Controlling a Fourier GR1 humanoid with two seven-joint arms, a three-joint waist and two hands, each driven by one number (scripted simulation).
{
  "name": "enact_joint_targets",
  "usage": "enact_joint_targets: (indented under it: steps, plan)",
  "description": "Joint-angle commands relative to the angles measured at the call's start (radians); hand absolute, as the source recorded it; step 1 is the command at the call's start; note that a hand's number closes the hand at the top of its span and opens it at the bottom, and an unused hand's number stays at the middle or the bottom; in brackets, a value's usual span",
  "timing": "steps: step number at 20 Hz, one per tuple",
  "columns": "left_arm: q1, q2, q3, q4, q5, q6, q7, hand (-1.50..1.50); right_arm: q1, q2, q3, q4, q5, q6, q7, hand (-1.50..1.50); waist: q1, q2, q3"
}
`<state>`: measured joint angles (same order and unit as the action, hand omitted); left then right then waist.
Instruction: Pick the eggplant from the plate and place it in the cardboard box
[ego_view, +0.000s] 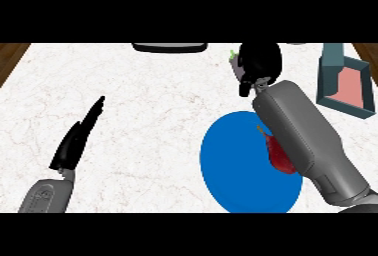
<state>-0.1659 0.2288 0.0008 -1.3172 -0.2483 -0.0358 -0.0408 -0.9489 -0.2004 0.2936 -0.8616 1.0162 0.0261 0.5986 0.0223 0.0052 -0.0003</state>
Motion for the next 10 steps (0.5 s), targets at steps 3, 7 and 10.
enact_joint_targets:
  steps: [3,7,10]
  plan:
    - [0.020,0.016,0.025,-0.007,0.010,-0.007,-0.016,0.00,-0.125,-0.076,-0.036,-0.038,0.081,0.025,0.098,1.50,-0.017,-0.007,0.000]
    - [0.042,-0.022,0.001,-0.008,-0.012,0.016,-0.004,0.00,-0.072,-0.102,-0.047,-0.137,0.126,0.044,0.190,1.50,-0.026,-0.009,0.000]
    - [0.050,0.017,0.023,-0.039,0.008,-0.020,-0.001,0.00,-0.071,-0.145,-0.081,-0.219,0.130,0.104,0.240,1.50,-0.029,-0.011,0.000]
